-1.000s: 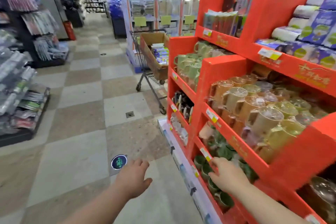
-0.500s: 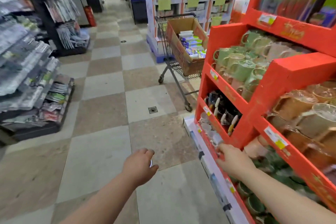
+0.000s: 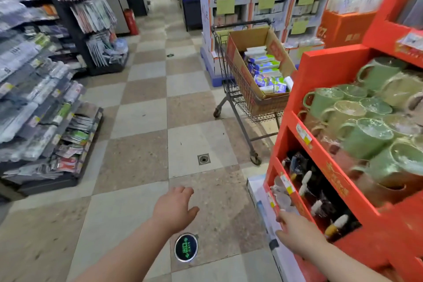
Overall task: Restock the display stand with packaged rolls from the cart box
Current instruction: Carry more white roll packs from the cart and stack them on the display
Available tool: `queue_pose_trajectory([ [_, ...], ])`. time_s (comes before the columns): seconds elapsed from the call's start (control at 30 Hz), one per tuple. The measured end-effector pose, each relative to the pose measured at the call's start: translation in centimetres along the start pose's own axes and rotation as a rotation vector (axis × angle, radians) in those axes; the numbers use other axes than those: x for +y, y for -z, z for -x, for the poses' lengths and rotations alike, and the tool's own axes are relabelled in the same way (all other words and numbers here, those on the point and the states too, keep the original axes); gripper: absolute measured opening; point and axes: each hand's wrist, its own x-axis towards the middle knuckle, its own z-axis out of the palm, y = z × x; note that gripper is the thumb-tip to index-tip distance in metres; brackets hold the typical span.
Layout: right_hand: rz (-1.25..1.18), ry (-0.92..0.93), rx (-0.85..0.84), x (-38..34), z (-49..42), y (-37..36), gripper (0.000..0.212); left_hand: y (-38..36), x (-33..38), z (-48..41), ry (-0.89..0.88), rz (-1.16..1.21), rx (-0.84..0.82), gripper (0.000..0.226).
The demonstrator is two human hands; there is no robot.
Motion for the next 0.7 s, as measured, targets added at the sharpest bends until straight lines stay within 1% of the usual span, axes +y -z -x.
queue_pose_trajectory([
  [0.1,0.008,0.046,0.033,-0.8,-5.6,3.8,0.023,0.9,-1.0,-4.1,0.043,0.008,-0.018,0.053],
  [0.27,0.001,0.105,0.114,-2.8,-14.1,9.1,0.030,1.9,-4.0,-9.1,0.115,0.028,-0.050,0.053],
  [0.4,0.029,0.111,0.144,-5.5,-21.0,13.1,0.038,2.8,-7.5,-14.4,0.163,0.056,-0.070,0.052],
  [0.53,0.016,0.076,0.156,-7.9,-28.5,15.9,0.034,5.0,-11.4,-21.7,0.162,0.067,-0.078,0.052],
  [0.63,-0.019,0.028,0.165,-10.0,-33.6,17.8,0.022,7.8,-14.5,-28.0,0.126,0.103,-0.048,0.052],
  [0.7,-0.021,0.005,0.183,-11.4,-36.4,19.0,0.019,9.6,-16.0,-32.0,0.095,0.093,-0.041,0.053],
])
